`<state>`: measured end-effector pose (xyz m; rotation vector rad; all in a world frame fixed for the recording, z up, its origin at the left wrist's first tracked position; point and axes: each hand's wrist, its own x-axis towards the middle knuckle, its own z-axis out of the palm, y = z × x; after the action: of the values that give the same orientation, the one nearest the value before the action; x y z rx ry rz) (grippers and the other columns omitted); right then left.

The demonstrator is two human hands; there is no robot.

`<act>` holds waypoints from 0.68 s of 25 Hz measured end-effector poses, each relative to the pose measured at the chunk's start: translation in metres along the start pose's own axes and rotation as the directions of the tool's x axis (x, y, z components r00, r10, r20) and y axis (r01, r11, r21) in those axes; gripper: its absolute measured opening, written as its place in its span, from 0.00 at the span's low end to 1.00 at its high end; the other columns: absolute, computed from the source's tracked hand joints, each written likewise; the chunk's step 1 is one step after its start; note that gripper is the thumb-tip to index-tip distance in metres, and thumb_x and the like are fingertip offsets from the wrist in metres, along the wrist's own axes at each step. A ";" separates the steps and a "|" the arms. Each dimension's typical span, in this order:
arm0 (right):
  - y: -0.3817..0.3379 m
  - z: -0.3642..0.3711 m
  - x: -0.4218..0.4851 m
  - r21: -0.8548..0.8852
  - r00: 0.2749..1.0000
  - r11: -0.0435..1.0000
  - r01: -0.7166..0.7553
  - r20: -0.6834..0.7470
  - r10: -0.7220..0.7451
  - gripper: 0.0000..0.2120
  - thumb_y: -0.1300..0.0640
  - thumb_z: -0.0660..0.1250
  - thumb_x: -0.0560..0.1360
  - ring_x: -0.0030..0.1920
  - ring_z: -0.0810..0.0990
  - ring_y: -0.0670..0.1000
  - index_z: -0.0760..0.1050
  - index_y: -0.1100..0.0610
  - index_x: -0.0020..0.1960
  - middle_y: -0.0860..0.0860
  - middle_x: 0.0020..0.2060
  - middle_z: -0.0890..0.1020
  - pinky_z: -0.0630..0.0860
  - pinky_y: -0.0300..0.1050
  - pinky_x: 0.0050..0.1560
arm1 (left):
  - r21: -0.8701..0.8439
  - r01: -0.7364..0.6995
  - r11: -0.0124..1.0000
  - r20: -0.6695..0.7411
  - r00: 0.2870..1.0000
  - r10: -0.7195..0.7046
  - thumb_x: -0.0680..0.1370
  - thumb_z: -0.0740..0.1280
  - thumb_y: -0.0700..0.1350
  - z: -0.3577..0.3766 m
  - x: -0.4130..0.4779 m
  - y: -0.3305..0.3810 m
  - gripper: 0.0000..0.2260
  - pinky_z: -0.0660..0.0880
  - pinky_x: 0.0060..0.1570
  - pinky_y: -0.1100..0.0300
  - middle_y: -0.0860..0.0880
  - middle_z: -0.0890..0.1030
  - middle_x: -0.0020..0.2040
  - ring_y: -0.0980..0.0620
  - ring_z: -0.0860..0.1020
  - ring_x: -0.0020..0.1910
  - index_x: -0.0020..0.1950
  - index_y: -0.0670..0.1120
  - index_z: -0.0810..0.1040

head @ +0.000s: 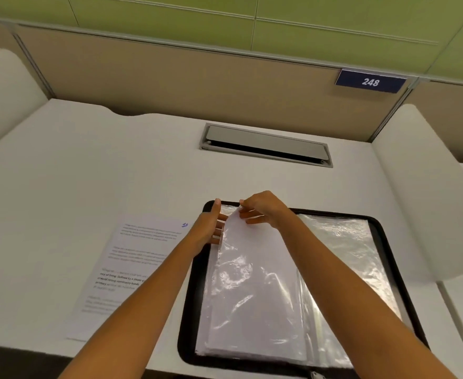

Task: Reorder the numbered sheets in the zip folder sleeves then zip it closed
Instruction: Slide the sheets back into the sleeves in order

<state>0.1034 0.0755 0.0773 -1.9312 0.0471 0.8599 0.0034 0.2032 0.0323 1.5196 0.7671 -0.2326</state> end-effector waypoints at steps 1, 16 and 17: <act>0.005 0.007 0.003 -0.003 1.000 1.000 -0.010 -0.001 0.010 0.11 0.60 0.69 0.76 0.45 0.84 0.55 0.78 0.67 0.53 0.61 0.48 0.84 0.82 0.50 0.49 | -0.011 -0.027 1.000 -0.028 0.999 0.027 0.80 0.55 0.64 -0.006 0.001 -0.004 0.25 0.80 0.48 0.52 0.44 0.83 0.49 0.46 0.82 0.46 0.55 0.44 0.79; 0.016 0.129 0.017 -0.642 0.928 0.686 0.343 0.119 -0.352 0.26 0.53 0.73 0.72 0.65 0.69 0.55 0.69 0.57 0.67 0.55 0.60 0.75 0.73 0.49 0.58 | 0.744 0.167 0.648 -0.415 0.874 0.252 0.69 0.72 0.63 -0.169 0.007 -0.080 0.35 0.61 0.65 0.45 0.44 0.64 0.71 0.42 0.62 0.69 0.71 0.53 0.66; 0.014 0.143 0.018 -0.699 0.930 0.630 0.338 0.145 -0.337 0.30 0.51 0.73 0.73 0.67 0.66 0.57 0.66 0.57 0.70 0.56 0.62 0.73 0.73 0.52 0.60 | 0.756 0.161 0.635 -0.406 0.876 0.262 0.68 0.73 0.63 -0.172 0.007 -0.084 0.36 0.61 0.65 0.45 0.44 0.62 0.71 0.42 0.61 0.69 0.72 0.53 0.65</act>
<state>0.0337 0.1874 0.0184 -2.5471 -0.7497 0.6583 -0.0927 0.3609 -0.0174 2.5021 1.0963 -0.1354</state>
